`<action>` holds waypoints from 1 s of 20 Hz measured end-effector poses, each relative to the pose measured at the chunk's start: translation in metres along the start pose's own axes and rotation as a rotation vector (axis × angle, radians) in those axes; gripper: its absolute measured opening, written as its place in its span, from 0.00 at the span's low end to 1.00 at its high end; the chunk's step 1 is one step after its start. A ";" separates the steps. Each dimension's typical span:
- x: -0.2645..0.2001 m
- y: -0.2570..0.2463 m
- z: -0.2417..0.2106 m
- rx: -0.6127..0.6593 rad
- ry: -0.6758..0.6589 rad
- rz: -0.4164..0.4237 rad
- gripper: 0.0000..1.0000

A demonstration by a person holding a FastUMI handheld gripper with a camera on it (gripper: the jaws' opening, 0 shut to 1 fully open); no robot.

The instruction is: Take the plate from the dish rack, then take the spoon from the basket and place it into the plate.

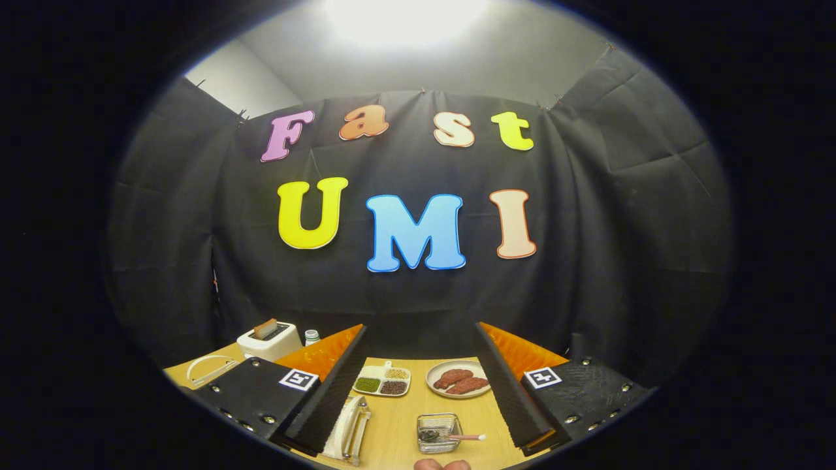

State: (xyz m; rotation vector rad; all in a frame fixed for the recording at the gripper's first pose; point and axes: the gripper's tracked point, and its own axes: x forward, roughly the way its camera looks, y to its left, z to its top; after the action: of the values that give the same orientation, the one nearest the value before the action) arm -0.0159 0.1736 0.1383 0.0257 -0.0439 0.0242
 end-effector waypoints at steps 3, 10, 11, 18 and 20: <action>0.008 0.010 -0.009 0.012 0.083 -0.005 0.99; 0.025 0.060 -0.054 0.054 0.357 0.055 0.99; 0.028 0.070 -0.061 0.065 0.401 0.072 0.99; 0.040 0.116 -0.114 0.128 0.696 0.125 0.99; 0.041 0.126 -0.128 0.142 0.771 0.132 0.99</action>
State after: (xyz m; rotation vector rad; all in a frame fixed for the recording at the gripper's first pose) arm 0.0279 0.3042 0.0155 0.1533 0.7271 0.1674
